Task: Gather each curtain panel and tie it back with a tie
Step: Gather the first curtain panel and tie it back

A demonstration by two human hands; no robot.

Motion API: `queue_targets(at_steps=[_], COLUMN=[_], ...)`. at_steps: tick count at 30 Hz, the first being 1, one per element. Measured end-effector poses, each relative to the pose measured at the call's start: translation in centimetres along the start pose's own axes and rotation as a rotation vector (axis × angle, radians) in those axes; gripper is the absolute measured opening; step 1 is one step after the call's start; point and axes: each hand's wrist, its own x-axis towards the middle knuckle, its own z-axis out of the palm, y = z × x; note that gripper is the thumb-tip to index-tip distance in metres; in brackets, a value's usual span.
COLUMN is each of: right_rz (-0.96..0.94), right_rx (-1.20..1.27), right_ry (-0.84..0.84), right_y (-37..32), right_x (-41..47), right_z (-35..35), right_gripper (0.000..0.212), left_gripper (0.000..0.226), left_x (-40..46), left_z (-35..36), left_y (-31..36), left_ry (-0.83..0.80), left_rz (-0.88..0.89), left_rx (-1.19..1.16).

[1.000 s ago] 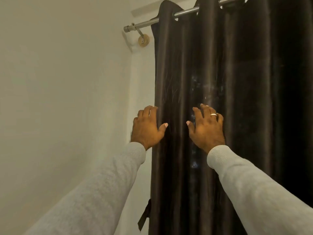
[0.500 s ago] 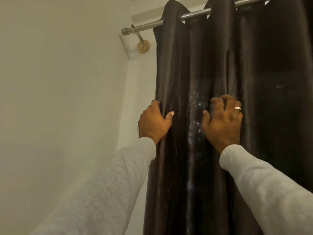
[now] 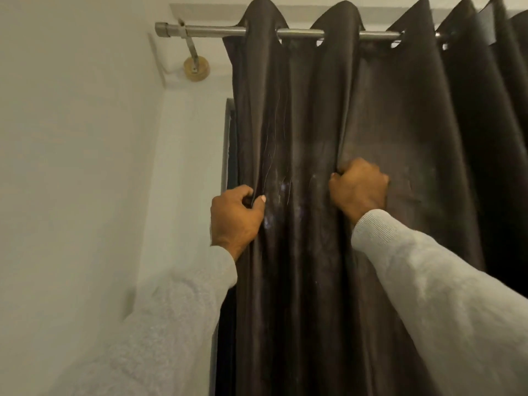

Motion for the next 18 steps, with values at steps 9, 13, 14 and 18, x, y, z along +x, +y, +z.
queue_targets(at_steps=[9,13,14,18], right_rz=[-0.601,-0.512,-0.51,-0.483], right_rx=[0.317,0.314,0.295,0.257], right_ry=[-0.41,-0.518,-0.534,-0.6], right_y=[-11.2,-10.7,-10.6,-10.9], right_x=[1.3,2.3,2.4,2.5], right_z=[0.9,0.4,0.1,-1.2], right_gripper=[0.048,0.025,0.027,0.021], left_gripper=[0.018,0.004,0.01,0.055], left_x=[-1.2,-2.0,-2.2,-3.6], left_z=[-2.4,-3.5,-3.6,-3.6], left_y=[0.9,0.8,1.0,2.3], left_ry=[-0.02,-0.079,-0.084,-0.119], left_rz=[-0.165,-0.073,-0.042,0.145], left_rx=[-0.152,-0.072,-0.034,0.036])
